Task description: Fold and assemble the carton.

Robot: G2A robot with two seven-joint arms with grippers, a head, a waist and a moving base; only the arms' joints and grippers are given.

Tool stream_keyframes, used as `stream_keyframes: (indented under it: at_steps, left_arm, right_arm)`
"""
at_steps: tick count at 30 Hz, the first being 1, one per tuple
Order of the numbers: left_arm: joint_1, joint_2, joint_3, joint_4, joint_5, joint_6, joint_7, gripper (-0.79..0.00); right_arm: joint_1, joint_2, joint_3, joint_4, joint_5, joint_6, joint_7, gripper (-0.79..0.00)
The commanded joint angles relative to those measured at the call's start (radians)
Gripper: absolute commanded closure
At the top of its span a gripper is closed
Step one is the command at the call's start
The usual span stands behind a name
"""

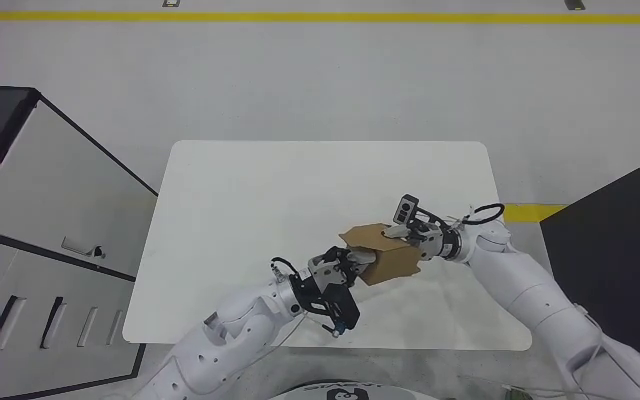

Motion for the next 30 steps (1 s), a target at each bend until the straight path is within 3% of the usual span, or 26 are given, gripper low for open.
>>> stream_keyframes:
  at_steps: [1,30]
  left_arm:
    - [0.000,0.000,-0.004,-0.002,-0.002,0.003,-0.001,0.000]
    - [0.020,0.010,-0.042,-0.011,-0.017,-0.010,0.015,0.000]
  right_arm:
    - [-0.001,0.001,0.001,0.001,0.002,-0.001,0.000,0.000]
    - [-0.004,-0.005,0.005,0.010,0.011,-0.023,0.000,0.000]
